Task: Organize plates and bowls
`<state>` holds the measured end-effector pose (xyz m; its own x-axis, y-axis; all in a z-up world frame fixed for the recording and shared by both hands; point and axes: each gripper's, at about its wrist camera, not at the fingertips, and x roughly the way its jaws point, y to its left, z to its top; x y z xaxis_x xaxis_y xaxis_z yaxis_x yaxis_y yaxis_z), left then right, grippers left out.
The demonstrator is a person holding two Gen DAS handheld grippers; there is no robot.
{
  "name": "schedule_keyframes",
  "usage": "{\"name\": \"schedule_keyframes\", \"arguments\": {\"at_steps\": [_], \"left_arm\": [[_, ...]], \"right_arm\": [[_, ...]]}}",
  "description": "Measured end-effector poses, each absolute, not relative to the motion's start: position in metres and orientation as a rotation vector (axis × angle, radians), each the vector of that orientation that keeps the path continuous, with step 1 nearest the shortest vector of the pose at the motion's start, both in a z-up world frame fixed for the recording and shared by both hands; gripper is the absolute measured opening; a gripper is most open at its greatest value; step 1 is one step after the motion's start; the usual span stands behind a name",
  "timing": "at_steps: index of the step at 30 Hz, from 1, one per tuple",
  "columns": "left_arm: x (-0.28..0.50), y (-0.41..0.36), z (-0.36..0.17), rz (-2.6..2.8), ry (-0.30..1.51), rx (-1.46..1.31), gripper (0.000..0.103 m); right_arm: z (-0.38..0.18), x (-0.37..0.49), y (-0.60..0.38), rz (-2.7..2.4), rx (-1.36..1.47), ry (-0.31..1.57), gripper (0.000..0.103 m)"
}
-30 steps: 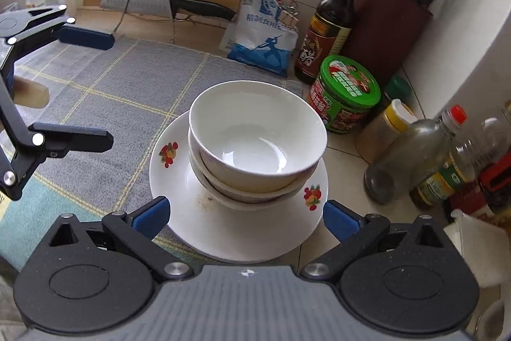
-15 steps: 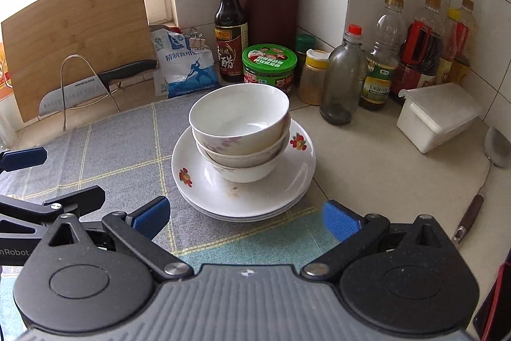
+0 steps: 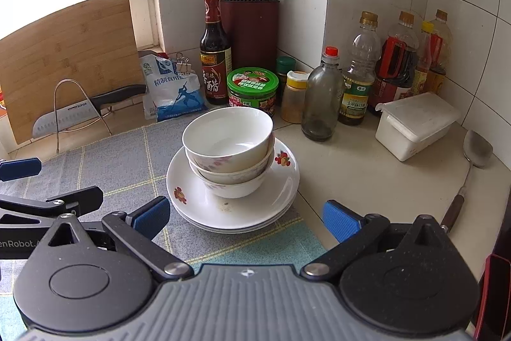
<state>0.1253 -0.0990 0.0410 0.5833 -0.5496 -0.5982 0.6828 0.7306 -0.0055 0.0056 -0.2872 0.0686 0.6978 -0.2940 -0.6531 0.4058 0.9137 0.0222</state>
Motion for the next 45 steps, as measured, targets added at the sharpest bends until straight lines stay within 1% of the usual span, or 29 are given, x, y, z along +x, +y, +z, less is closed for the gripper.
{"name": "schedule_keyframes", "arguments": {"at_steps": [45], "left_arm": [[0.1264,-0.0994,0.0466,-0.691,0.614,0.220,0.102]], "right_arm": [[0.0771,0.0090,-0.2845,-0.376,0.137,0.674,0.103]]}}
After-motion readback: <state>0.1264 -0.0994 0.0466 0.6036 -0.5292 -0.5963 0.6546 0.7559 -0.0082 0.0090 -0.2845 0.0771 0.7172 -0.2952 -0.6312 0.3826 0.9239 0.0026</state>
